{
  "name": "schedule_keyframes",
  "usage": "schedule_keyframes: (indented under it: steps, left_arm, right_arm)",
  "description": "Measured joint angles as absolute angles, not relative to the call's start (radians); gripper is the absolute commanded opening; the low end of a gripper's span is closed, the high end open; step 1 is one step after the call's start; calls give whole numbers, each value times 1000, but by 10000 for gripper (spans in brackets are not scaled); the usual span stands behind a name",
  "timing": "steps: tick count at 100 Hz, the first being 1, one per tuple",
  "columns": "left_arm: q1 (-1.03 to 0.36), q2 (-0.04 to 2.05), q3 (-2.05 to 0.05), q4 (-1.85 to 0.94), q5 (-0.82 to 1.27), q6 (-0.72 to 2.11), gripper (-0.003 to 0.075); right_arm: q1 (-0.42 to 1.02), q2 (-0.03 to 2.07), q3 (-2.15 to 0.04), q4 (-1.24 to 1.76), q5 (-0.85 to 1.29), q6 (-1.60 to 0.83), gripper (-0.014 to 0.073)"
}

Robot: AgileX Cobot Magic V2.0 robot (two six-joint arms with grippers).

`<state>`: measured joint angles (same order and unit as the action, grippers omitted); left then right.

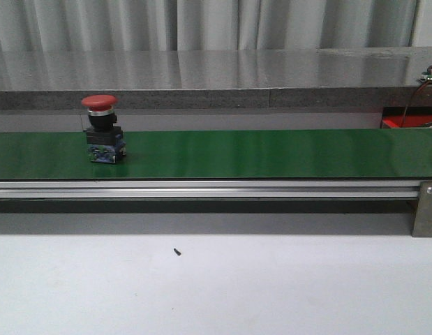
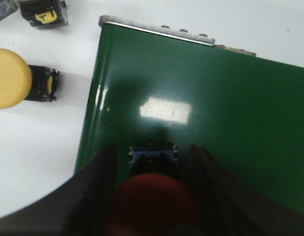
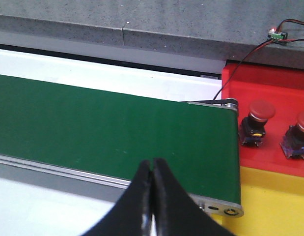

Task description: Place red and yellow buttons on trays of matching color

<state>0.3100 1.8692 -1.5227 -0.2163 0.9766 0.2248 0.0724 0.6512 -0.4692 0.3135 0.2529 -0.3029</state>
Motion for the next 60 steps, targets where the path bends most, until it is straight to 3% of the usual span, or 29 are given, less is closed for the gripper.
schedule_keyframes:
  steps: [12, 21, 45, 60]
  left_arm:
    - [310, 1869, -1523, -237, 979, 225, 500]
    - [310, 1869, -1523, -252, 981, 225, 578]
    - [287, 1788, -1523, -313, 989, 306, 529]
    - [251, 1706, -1523, -344, 1027, 348, 367]
  right_arm:
    - [72, 651, -469, 314, 253, -303, -68]
    - [72, 651, -469, 314, 253, -303, -68]
    - [72, 651, -469, 314, 253, -303, -68]
    - [72, 651, -469, 314, 253, -303, -68]
